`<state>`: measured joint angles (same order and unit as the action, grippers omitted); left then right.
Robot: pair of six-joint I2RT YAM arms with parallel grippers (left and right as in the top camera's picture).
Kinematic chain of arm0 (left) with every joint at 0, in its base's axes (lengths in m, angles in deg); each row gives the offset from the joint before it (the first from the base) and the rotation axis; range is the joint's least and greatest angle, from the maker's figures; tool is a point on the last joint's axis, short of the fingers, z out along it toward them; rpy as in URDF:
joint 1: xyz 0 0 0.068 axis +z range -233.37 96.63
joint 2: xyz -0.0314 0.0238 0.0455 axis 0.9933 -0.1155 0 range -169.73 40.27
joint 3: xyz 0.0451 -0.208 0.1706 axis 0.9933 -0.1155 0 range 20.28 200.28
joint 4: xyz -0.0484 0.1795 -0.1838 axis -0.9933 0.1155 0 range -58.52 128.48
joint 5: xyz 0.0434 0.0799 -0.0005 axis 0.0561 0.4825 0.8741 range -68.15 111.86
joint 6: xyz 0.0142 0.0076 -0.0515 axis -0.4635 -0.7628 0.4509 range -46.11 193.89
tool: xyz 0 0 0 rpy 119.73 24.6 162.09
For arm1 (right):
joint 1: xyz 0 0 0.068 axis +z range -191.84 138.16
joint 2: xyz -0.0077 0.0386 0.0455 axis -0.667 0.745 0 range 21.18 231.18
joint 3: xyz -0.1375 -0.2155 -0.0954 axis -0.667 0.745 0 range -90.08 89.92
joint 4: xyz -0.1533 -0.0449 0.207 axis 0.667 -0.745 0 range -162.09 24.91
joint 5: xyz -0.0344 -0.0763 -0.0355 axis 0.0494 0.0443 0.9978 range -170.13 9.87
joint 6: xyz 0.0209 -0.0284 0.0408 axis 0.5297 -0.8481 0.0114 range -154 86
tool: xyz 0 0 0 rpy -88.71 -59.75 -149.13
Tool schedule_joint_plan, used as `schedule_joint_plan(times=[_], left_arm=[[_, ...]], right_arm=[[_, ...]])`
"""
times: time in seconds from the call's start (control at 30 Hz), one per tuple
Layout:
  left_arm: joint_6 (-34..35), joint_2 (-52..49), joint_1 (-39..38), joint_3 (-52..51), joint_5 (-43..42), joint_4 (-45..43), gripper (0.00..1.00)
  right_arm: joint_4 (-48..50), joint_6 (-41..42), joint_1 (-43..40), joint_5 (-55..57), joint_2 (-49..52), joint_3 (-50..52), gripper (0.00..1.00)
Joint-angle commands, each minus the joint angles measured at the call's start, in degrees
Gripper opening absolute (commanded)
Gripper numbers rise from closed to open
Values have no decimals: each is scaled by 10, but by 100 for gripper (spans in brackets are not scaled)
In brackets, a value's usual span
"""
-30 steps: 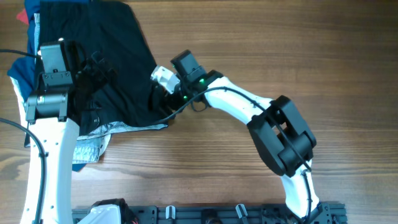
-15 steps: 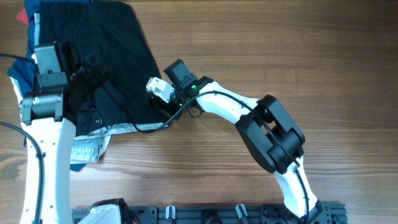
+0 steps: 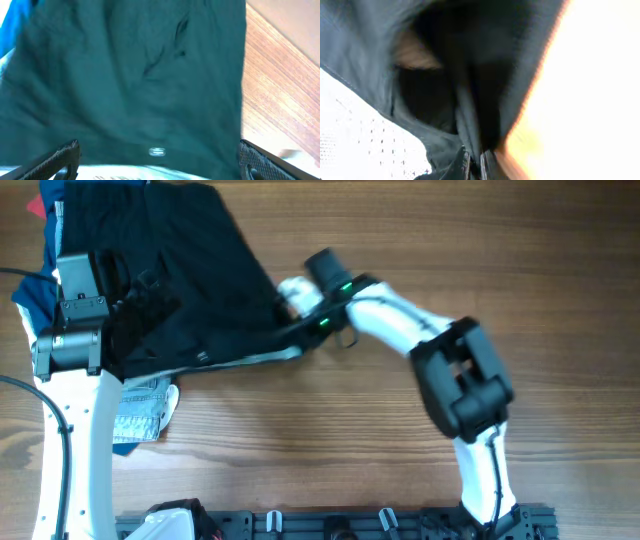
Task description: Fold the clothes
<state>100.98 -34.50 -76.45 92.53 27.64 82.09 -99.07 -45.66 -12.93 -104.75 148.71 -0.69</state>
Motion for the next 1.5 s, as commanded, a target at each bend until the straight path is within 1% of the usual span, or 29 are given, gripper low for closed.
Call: schedule_joint_plan(times=[0.0, 0.07, 0.2, 0.3, 0.4, 0.43, 0.53, 0.57, 0.7, 0.73, 0.77, 0.8, 0.83, 0.9, 0.97, 1.0, 1.1, 1.2, 1.4, 1.47], left_arm=[[1, -1, 4, 1, 7, 0, 100], [2, -1, 4, 1, 7, 0, 100], [3, -1, 3, 1, 7, 0, 100], [3, -1, 3, 1, -14, -7, 100], [3, -3, 3, 1, -25, -14, 100], [3, -5, 3, 1, -25, -17, 100], [3, -16, 3, 1, -25, -25, 100], [3, -22, 3, 1, -26, -26, 100], [1, -56, -7, 1, -32, -26, 100], [1, -63, -10, 1, -32, -26, 100], [1, -74, -17, 1, -32, -26, 100], [2, -82, -24, 1, -32, -26, 100], [2, -87, -31, 1, -32, -26, 100], [2, -92, -45, 1, -32, -29, 100], [2, -92, -59, 1, -31, -36, 100], [2, -92, -66, 1, -31, -41, 100], [4, -92, -82, 1, -32, -53, 100], [4, -92, -93, 1, -32, -53, 100], [4, -92, -120, 1, -32, -42, 100], [3, -92, -129, 1, -31, -39, 100]], right_arm=[[-47, 26, -131, -35, -54, -16, 3], [-69, 26, -176, -38, -61, -16, 4], [-110, -5, -279, -35, -63, -16, 4], [-131, -8, -349, -14, -63, -16, 4], [-135, 8, -402, -13, -63, -16, 4], [-135, 27, -420, -8, -63, -16, 4], [-151, 43, -450, -4, -64, -16, 5], [-158, 43, -455, -4, -64, -16, 7], [-166, 23, -454, -12, -74, -19, 11], [-167, 19, -449, -11, -80, -26, 15], [-167, 10, -443, -11, -85, -37, 25], [-167, -1, -433, -11, -91, -55, 37], [-167, -7, -425, -10, -95, -73, 52], [-165, -22, -406, -10, -97, -115, 72], [-147, -32, -382, -9, -97, -154, 86], [-127, -34, -369, -8, -97, -164, 92], [-49, -34, -321, 10, -91, -174, 99], [12, -36, -281, 23, -67, -174, 100], [90, -42, -241, 56, 8, -174, 98], [114, -37, -240, 59, 34, -174, 93]])
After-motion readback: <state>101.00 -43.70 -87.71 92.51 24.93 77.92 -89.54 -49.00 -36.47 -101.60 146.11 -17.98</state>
